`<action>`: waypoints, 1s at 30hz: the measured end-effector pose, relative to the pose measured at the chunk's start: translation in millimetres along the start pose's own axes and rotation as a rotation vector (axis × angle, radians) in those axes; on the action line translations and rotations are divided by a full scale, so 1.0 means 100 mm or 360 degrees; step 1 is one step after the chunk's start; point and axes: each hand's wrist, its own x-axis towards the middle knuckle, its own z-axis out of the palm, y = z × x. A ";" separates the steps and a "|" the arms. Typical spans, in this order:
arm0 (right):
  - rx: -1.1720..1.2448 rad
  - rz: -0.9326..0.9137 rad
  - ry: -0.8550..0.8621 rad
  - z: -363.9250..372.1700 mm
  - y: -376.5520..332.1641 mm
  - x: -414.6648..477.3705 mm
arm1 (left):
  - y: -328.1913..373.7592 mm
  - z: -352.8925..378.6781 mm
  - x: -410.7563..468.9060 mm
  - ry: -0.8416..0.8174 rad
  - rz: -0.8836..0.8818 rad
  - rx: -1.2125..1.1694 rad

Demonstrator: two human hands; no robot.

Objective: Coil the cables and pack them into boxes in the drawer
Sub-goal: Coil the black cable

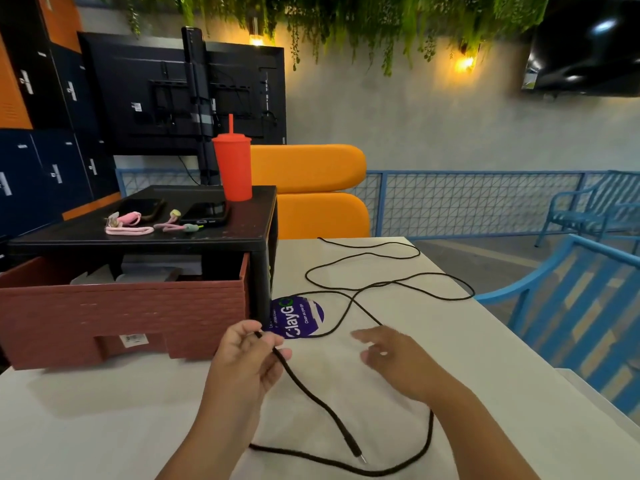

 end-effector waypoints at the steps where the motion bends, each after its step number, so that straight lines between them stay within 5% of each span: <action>1: 0.0184 -0.0002 -0.0091 0.07 -0.10 -0.02 | 0.03 0.01 -0.02 -0.0037 -0.0039 -0.0136; 7: 0.0421 -0.0277 -0.0139 0.60 -0.52 -0.10 | 0.16 0.06 -0.20 -0.0537 -0.0379 -0.0511; 12: 0.1470 -0.0061 -0.0124 0.63 -0.72 -0.11 | 0.14 0.03 -0.29 -0.1006 -0.0534 -0.0073; 15: 0.1743 -0.0096 0.0008 0.63 -0.74 -0.08 | 0.16 -0.02 -0.29 -0.1298 -0.0573 0.0212; 19: 0.1318 -0.0293 0.0374 0.68 -0.67 -0.05 | 0.15 -0.05 -0.28 -0.1569 -0.0514 0.0329; 24: 0.1427 -0.0170 0.0778 0.39 -0.65 -0.03 | 0.19 -0.11 -0.26 -0.1220 -0.0462 0.0148; 27: 0.0678 -0.0108 0.1179 0.04 -0.45 0.00 | 0.29 -0.21 -0.17 -0.0982 -0.0357 -0.0153; 30: -0.0052 -0.0068 0.1149 -0.19 -0.28 -0.05 | 0.37 -0.29 -0.10 -0.0993 -0.0315 -0.0289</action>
